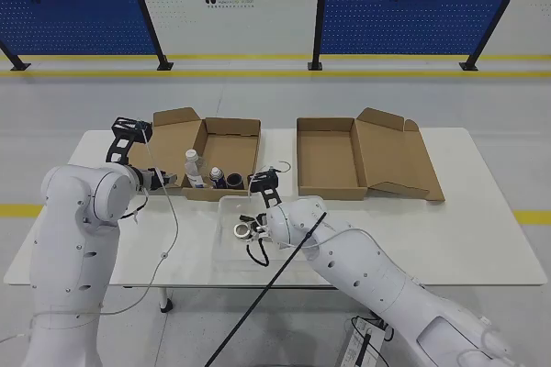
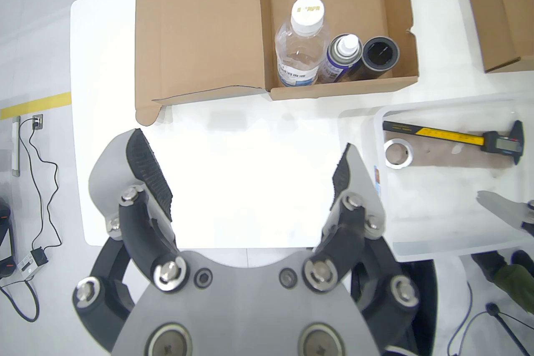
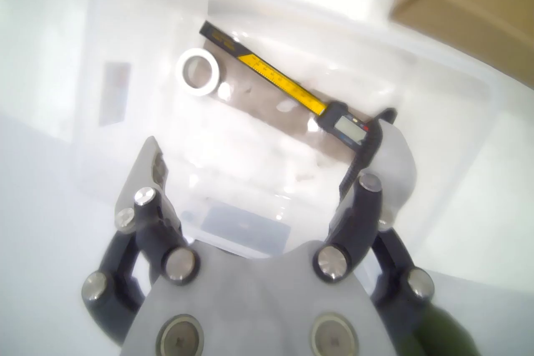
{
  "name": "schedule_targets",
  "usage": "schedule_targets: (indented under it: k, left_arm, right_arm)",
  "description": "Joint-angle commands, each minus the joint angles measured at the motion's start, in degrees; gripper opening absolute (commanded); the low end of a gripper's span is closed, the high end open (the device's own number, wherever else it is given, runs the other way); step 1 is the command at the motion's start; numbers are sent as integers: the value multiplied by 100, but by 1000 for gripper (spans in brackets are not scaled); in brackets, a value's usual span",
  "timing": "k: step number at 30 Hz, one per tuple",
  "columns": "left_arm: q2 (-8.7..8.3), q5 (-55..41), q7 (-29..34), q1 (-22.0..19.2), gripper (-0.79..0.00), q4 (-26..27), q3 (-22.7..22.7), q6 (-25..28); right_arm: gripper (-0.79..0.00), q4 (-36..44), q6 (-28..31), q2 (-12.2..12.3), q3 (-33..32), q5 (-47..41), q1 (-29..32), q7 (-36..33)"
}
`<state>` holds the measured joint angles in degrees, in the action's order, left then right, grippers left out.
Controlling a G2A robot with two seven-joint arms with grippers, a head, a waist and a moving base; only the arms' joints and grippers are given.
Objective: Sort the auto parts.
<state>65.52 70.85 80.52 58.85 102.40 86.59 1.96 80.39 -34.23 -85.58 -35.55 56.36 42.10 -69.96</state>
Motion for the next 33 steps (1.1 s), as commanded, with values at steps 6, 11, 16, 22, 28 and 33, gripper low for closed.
schedule_targets:
  k: [6,11,16,22,28,33]
  left_arm:
    - [0,0,0,0,0,0,0,0]
    - [0,0,0,0,0,0,0,0]
    - [0,0,0,0,0,0,0,0]
    - [0,0,0,0,0,0,0,0]
    - [0,0,0,0,0,0,0,0]
    - [0,0,0,0,0,0,0,0]
  right_arm:
    - [0,-235,72,-94,-98,-199,-132,-68]
    - [0,-600,353,-235,119,-23,-501,-362]
    - [0,-909,541,-385,276,96,-686,-550]
    - [0,-1190,773,-545,545,259,-769,-694]
    - [0,-1593,991,-705,622,151,-756,-390]
    - [0,-1930,1160,-807,549,-64,-754,-176]
